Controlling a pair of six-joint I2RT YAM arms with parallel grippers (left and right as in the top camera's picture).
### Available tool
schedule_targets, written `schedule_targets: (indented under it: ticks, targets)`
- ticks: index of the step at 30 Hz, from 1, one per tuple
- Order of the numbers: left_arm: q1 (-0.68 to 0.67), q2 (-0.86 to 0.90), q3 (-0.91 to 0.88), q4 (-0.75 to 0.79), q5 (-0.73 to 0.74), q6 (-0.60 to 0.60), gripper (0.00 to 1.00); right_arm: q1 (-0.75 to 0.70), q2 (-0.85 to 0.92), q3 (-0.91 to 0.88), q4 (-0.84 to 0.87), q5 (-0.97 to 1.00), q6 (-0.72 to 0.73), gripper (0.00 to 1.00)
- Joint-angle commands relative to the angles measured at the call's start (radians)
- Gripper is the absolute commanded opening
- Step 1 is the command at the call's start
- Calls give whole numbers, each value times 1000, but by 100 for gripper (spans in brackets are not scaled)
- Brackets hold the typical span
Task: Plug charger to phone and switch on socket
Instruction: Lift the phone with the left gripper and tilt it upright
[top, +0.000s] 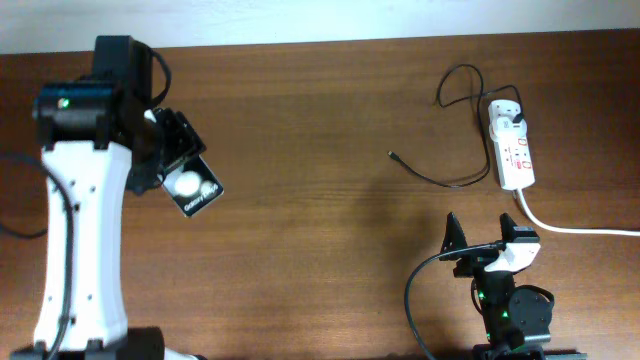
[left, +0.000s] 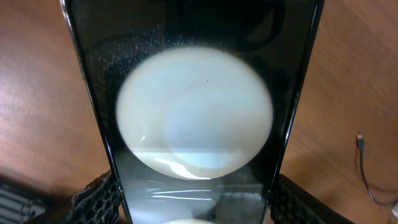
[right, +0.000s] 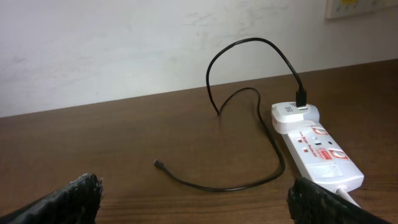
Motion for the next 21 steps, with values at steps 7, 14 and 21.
schedule_targets:
  ticks: [7, 14, 21]
  targets:
    - [7, -136, 6, -65, 227, 12, 58, -6, -9, -5, -6, -4, -10, 99]
    - [7, -136, -42, -47, 313, 12, 58, -6, -9, -5, -6, -4, -10, 99]
    - [7, -131, -152, 77, 446, 12, 57, -6, -9, -5, -6, -4, -10, 99]
